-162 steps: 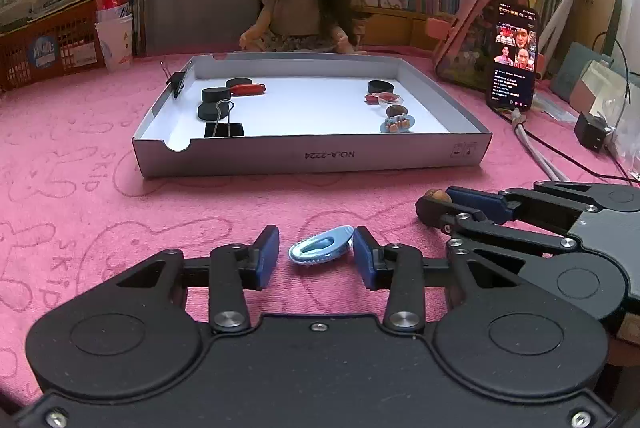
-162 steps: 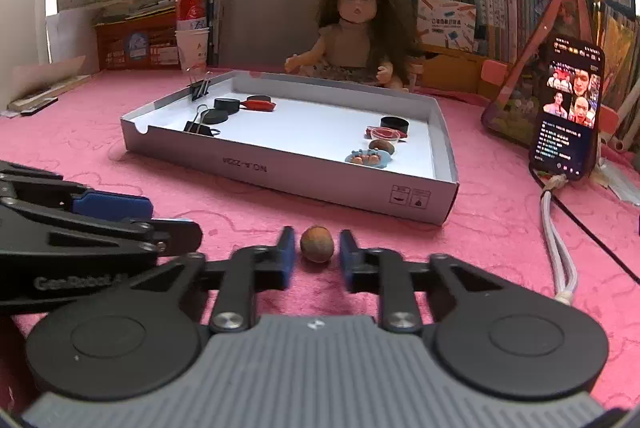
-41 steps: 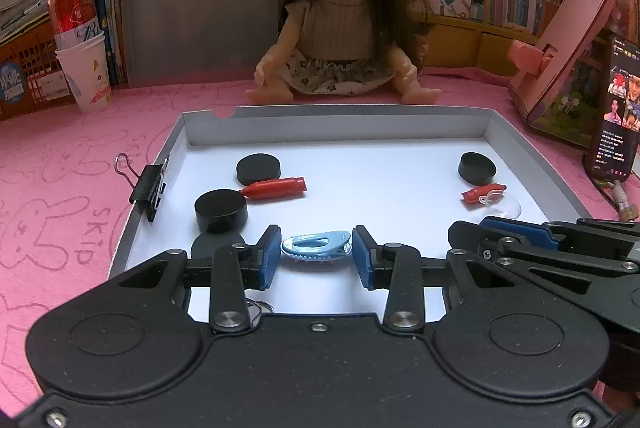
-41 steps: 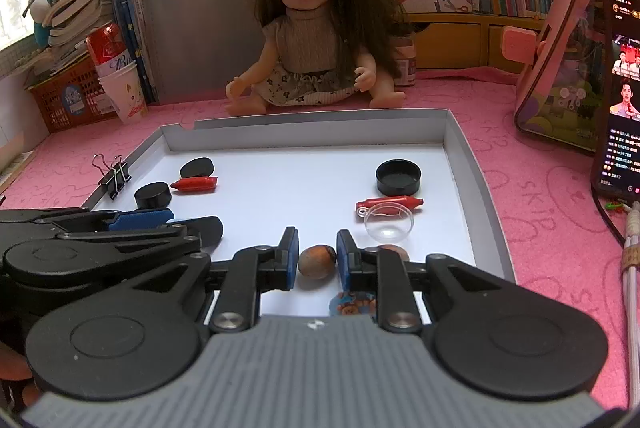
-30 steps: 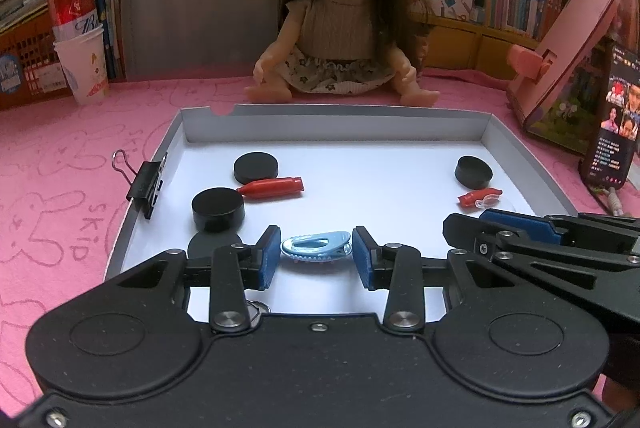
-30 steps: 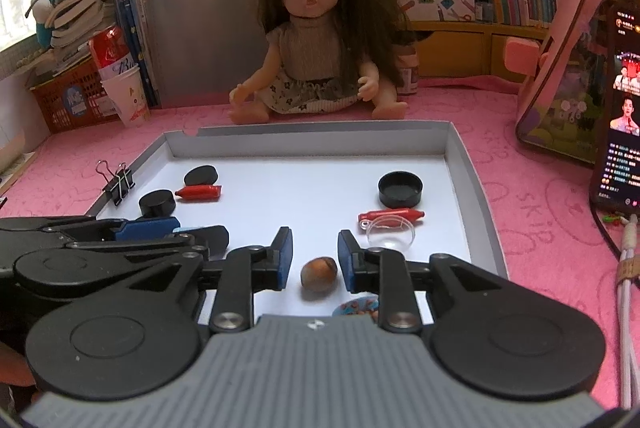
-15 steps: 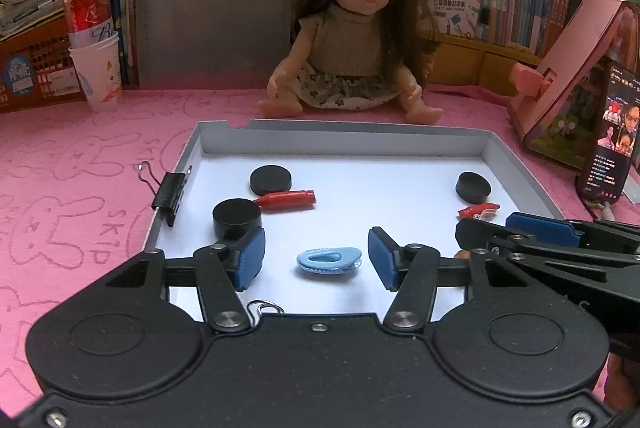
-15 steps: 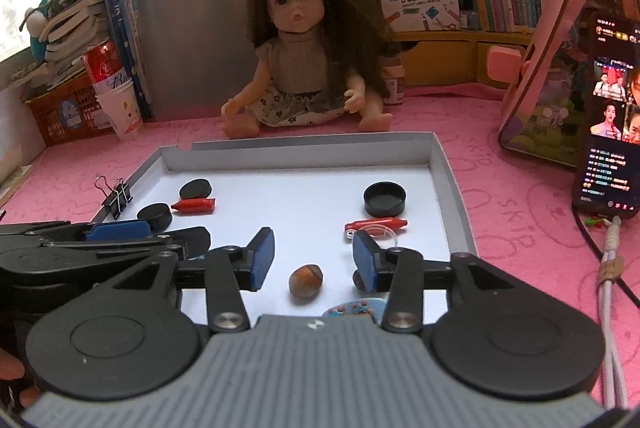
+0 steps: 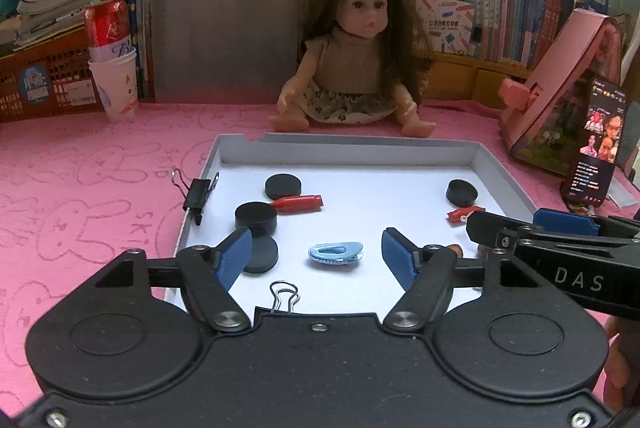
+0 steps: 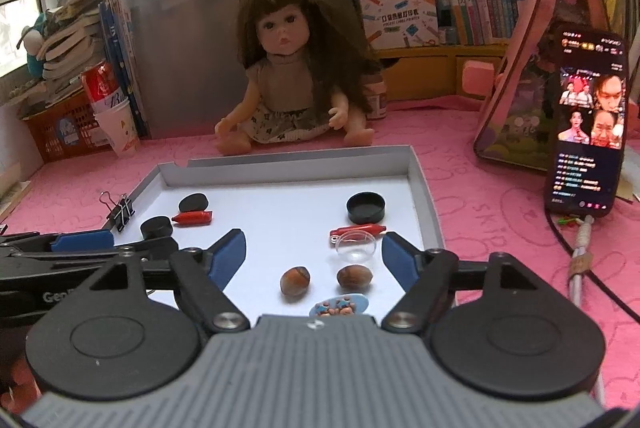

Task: Organize rigid objects
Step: 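Withdraw both open tools back out of the tray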

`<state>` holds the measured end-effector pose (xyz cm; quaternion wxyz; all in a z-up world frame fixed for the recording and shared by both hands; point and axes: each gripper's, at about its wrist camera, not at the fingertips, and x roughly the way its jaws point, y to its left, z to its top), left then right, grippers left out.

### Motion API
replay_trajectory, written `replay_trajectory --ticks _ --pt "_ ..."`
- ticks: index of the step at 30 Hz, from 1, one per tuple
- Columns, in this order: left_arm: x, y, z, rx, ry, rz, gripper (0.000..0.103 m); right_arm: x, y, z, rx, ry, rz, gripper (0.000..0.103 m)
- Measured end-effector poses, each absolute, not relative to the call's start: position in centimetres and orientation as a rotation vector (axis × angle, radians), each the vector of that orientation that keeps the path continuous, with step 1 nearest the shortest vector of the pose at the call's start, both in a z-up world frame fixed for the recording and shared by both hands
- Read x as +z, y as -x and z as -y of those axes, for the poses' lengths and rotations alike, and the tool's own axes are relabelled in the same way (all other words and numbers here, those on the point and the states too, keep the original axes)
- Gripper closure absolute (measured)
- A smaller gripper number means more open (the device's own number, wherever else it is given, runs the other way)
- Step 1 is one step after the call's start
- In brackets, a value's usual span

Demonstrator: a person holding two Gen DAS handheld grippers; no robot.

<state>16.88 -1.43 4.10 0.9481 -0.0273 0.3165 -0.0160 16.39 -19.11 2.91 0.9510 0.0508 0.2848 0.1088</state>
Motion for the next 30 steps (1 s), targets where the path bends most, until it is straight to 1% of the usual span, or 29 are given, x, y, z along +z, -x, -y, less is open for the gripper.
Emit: replay_trajectory --ticks 2,6,30 --pt "4.4 -16.4 1.3 -0.032 0.053 -0.635 0.029 3.1 -16.0 19.2 0.222 -0.107 -0.572 0.016" --pt "4.9 -15.5 1.0 -0.041 0.056 -0.627 0.027 3.5 -15.2 19.4 0.226 -0.108 -0.558 0.014" --pt "5.3 -13.0 0.9 -0.061 0.044 -0.611 0.023 4.1 -13.0 19.6 0.217 -0.089 -0.526 0.010"
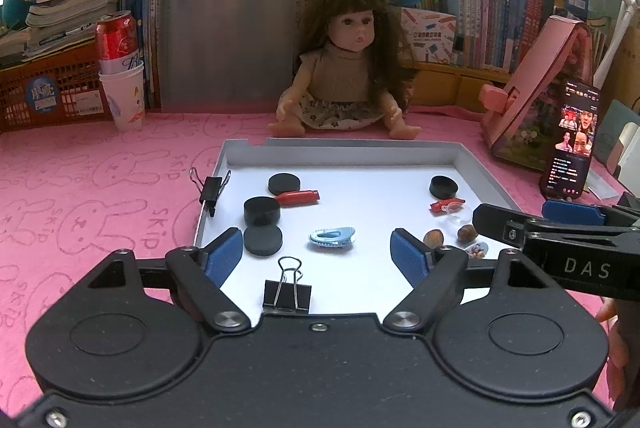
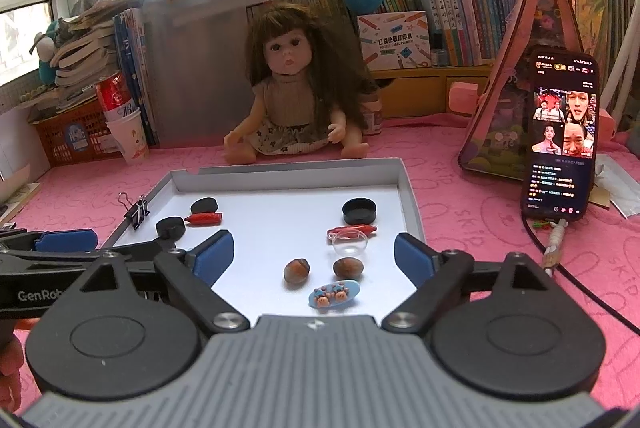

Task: Organize rigid objects
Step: 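Withdraw both open tools back out of the tray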

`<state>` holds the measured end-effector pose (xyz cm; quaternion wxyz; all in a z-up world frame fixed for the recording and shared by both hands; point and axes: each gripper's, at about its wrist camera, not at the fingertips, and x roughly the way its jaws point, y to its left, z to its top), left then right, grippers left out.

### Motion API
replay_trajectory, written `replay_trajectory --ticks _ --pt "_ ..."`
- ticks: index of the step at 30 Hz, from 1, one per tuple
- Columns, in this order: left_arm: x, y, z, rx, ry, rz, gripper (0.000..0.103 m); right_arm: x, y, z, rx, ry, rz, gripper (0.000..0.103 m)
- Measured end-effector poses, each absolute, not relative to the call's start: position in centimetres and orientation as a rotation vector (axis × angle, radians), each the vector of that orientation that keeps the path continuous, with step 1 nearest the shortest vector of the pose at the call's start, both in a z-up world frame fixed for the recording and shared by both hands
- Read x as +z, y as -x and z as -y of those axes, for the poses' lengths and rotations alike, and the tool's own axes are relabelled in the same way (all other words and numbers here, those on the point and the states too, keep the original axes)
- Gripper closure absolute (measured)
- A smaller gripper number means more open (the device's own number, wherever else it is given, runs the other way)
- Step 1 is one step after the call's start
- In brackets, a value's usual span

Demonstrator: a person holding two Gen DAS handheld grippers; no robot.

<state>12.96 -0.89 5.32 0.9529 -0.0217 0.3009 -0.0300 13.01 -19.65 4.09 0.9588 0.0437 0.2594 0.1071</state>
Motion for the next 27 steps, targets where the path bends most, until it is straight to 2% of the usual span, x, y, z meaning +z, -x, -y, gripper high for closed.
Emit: replay_trajectory --ticks 27 --pt "2.3 -7.7 0.1 -0.060 0.009 -0.665 0.020 1.1 -8.0 20.1 0.189 -0.053 -0.582 0.003"
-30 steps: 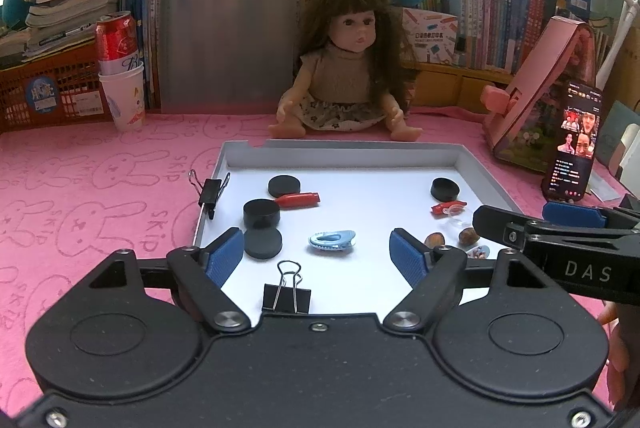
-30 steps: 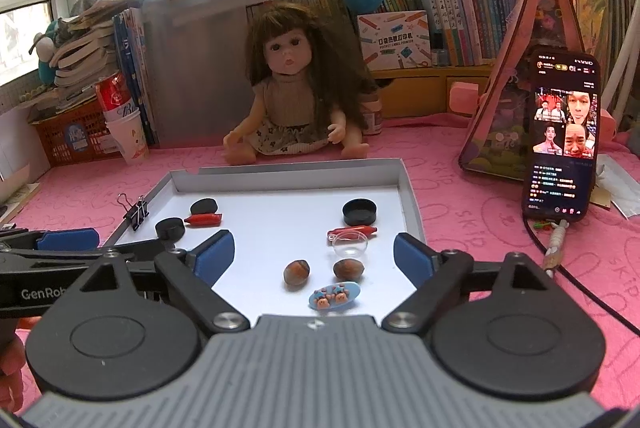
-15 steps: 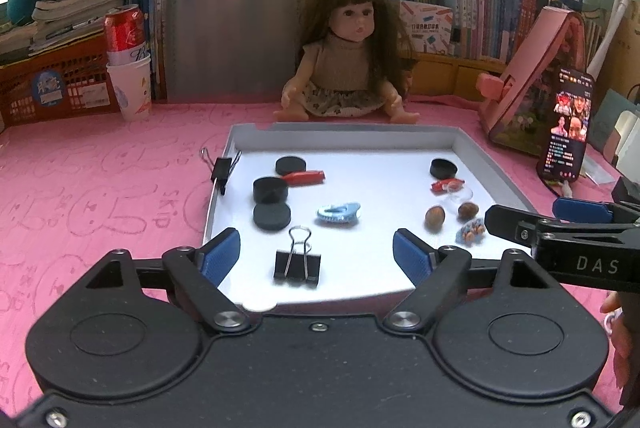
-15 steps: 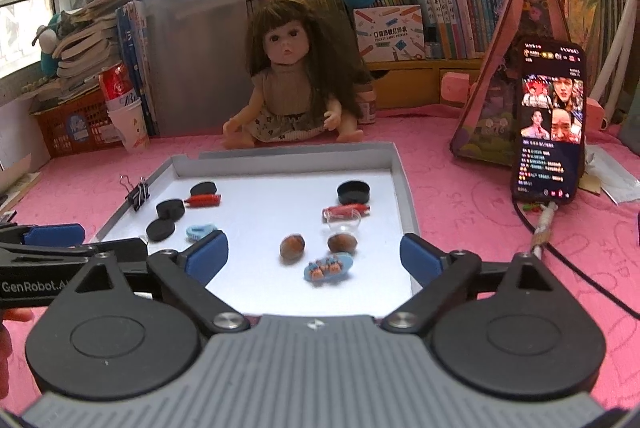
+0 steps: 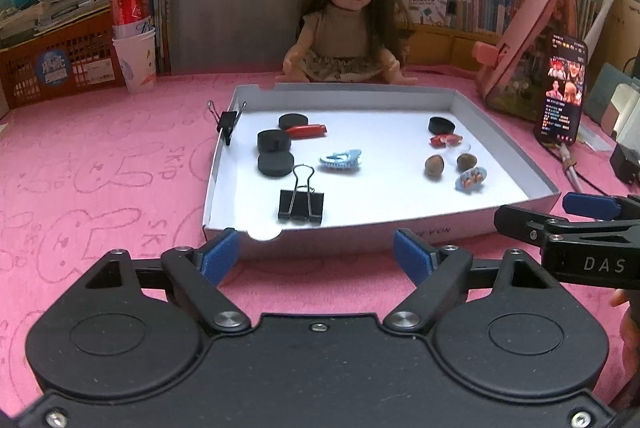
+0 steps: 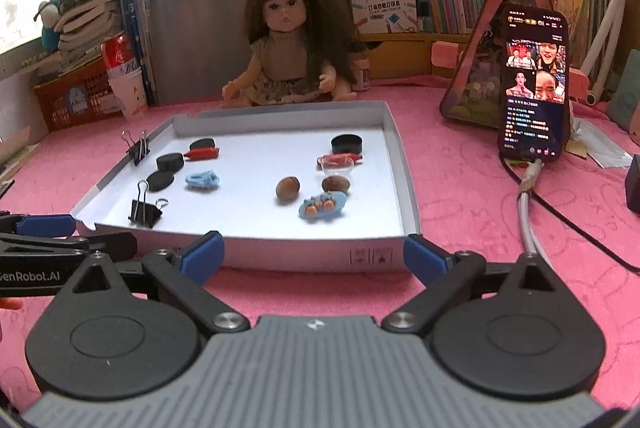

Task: Organize rigid objects

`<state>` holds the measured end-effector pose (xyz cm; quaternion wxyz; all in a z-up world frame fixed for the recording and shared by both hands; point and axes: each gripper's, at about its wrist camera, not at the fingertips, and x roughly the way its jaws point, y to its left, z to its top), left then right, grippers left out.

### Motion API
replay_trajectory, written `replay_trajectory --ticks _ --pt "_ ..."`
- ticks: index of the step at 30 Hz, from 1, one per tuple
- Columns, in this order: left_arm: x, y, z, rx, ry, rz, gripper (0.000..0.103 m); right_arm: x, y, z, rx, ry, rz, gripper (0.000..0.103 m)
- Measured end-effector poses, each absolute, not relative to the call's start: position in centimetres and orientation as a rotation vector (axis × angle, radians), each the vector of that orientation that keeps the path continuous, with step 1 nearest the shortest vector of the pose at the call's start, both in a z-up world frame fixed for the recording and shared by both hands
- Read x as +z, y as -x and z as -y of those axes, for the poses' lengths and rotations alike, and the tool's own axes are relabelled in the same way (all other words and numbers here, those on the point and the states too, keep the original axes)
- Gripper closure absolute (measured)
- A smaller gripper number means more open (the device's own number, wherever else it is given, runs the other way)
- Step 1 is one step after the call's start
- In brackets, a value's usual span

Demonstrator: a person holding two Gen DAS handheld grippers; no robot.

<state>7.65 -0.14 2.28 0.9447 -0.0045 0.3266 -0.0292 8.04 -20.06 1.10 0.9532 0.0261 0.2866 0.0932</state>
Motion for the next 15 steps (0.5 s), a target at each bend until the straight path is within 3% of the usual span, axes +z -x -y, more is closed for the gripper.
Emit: replay_trajectory --ticks 15 --pt "0.1 -7.7 0.0 0.009 -0.034 -0.724 0.019 -0.6 -8.4 19.1 0.159 -0.005 -0.632 0.001"
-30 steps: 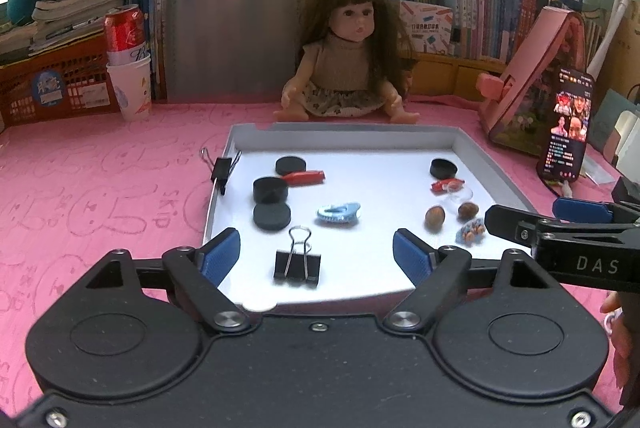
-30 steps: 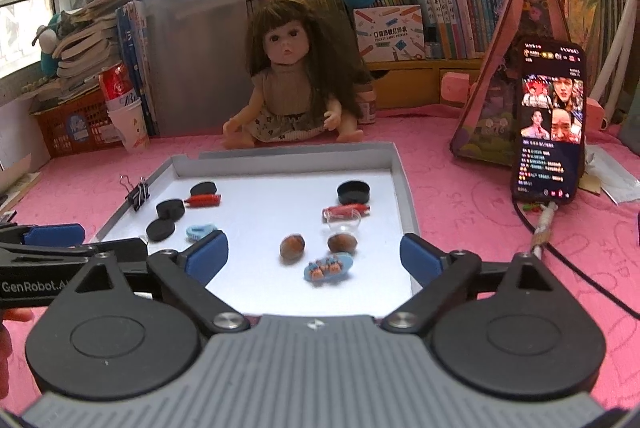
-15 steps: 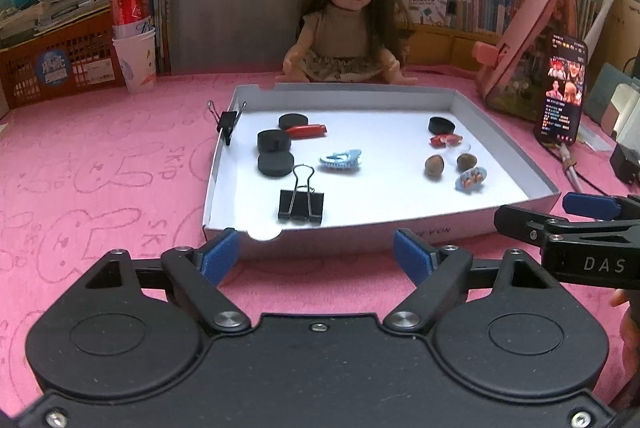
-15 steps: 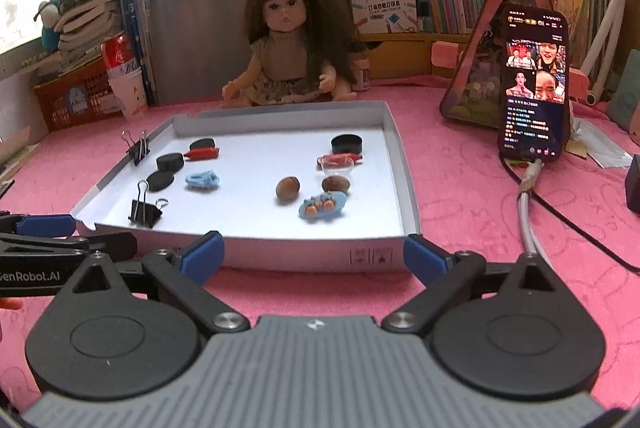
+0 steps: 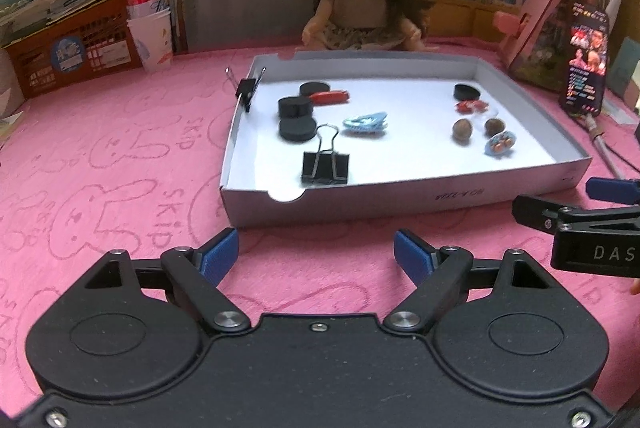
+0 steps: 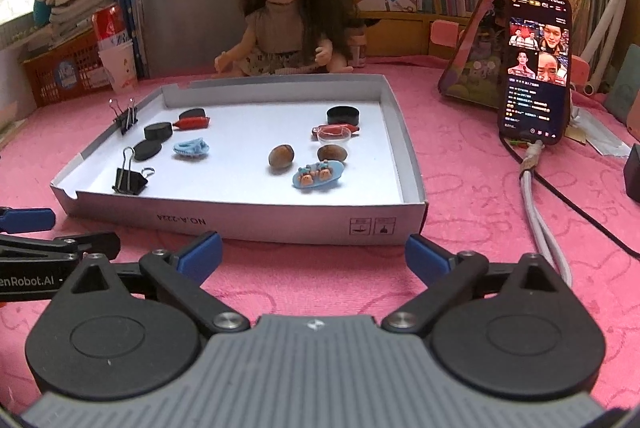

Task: Organize rigid objects

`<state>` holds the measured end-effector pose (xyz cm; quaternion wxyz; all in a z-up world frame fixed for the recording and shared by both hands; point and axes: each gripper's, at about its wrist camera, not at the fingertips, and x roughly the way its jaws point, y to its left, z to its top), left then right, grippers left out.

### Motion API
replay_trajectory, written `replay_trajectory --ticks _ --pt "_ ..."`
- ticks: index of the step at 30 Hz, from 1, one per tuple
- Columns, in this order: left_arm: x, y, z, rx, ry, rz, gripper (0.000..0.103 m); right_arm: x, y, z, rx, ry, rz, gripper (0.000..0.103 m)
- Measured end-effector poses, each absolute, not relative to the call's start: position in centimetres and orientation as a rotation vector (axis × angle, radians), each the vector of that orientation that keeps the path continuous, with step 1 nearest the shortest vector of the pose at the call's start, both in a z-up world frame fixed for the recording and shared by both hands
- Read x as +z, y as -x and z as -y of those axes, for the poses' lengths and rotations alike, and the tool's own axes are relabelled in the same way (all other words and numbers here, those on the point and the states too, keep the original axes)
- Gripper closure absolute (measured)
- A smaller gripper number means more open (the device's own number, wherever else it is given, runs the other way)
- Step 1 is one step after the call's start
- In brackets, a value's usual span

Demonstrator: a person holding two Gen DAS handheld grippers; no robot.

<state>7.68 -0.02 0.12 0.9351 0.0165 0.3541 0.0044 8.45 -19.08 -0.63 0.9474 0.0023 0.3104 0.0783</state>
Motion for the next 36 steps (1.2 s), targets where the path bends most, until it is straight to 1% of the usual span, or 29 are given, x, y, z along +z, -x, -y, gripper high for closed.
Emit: replay_trajectory --ticks 7,12,14,19,23,36 --pt "-0.4 -8.0 -0.3 0.031 -0.033 -0.719 0.013 -1.5 -8.8 18.4 0.150 0.028 -0.653 0.000" --pt "-0.9 -8.3 -0.5 0.050 -0.049 -0.694 0.002 -2.0 -8.8 17.8 0.139 0.065 -0.643 0.000" --pt "-1.1 -8.2 -0.6 0.049 -0.055 -0.679 0.000 -2.0 -8.8 17.8 0.138 0.068 -0.643 0.000" --pt "-1.6 -8.0 -0.9 0.033 -0.047 -0.639 0.000 -2.0 -8.9 17.9 0.139 0.061 -0.647 0.000" --pt "-1.6 -8.2 -1.7 0.018 0.001 -0.653 0.000 -2.0 -9.0 17.9 0.139 0.060 -0.647 0.000" --pt "-1.7 -8.2 -1.5 0.020 -0.001 -0.653 0.000 -2.0 -9.0 17.9 0.139 0.059 -0.647 0.000"
